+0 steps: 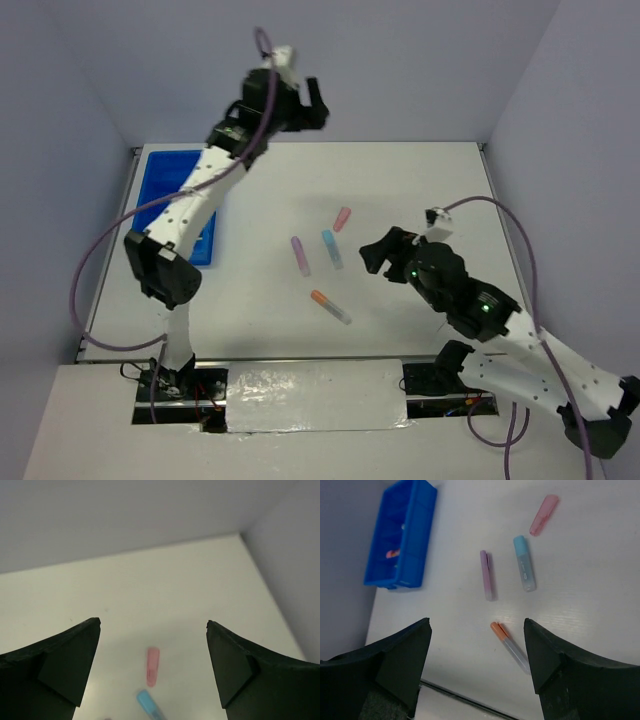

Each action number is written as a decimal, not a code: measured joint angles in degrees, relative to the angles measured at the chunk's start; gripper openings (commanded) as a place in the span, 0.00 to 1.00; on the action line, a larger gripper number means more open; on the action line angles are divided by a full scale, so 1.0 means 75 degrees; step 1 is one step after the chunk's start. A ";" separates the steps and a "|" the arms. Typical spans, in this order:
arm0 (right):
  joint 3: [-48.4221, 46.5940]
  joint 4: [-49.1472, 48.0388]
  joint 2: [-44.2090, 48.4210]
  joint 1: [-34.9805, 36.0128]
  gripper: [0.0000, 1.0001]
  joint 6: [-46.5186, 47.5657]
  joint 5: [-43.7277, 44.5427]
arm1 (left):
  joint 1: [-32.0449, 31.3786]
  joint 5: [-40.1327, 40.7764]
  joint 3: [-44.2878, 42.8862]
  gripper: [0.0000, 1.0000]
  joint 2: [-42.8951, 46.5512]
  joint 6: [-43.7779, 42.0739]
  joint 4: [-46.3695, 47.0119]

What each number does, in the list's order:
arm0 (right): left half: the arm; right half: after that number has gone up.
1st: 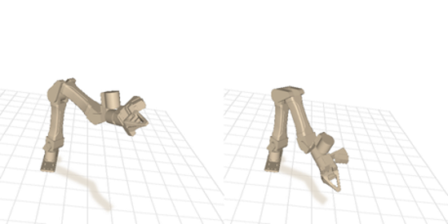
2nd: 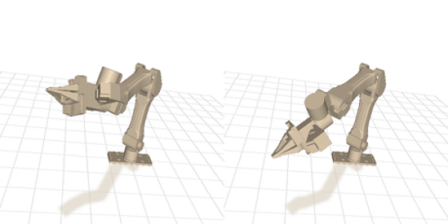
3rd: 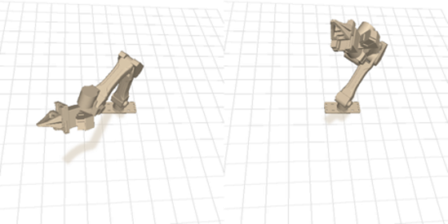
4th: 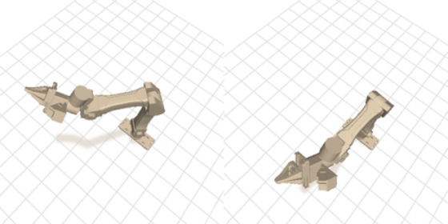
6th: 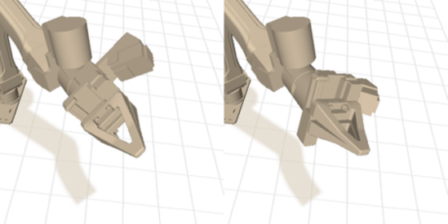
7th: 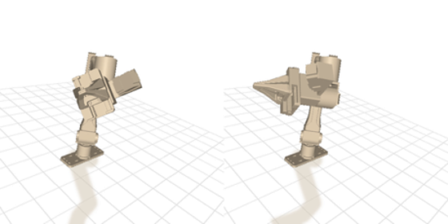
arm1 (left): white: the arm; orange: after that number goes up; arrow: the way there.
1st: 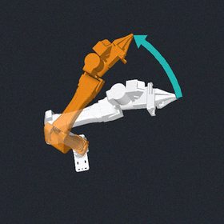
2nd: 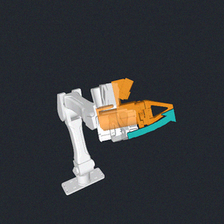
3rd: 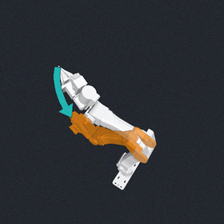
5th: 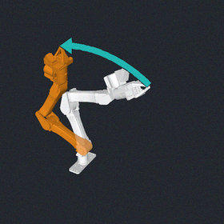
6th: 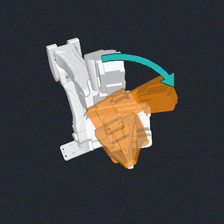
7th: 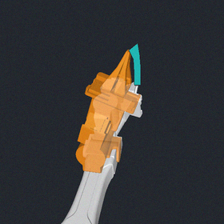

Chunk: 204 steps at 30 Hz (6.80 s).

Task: Sort the stationery into containers
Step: Pick up the stationery from the center of the board, then place the stationery in the storage box, then pick up the pen from the center of the board, then place the pen in the storage box.

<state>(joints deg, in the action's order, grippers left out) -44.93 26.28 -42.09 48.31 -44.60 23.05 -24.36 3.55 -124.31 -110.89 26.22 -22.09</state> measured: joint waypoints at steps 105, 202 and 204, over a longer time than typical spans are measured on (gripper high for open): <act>0.0274 -0.0478 -0.1737 -0.0012 0.84 0.2544 -0.3034 | 0.5173 0.0038 0.6627 0.99 0.1390 0.5761 0.2241; 0.1437 -0.2748 -0.0111 -0.1833 1.00 0.1897 -0.2763 | 0.5217 0.0434 0.4753 0.02 -0.0391 0.5368 0.3794; 0.1434 -0.2769 -0.0265 -0.1833 1.00 0.1903 -0.2777 | 0.5295 0.0364 0.4540 0.04 -0.0641 0.5421 0.4048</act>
<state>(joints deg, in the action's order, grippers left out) -34.17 5.52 -44.07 34.57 -30.33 2.22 15.35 6.28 -90.26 -115.70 66.87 8.27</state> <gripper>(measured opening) 0.994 0.374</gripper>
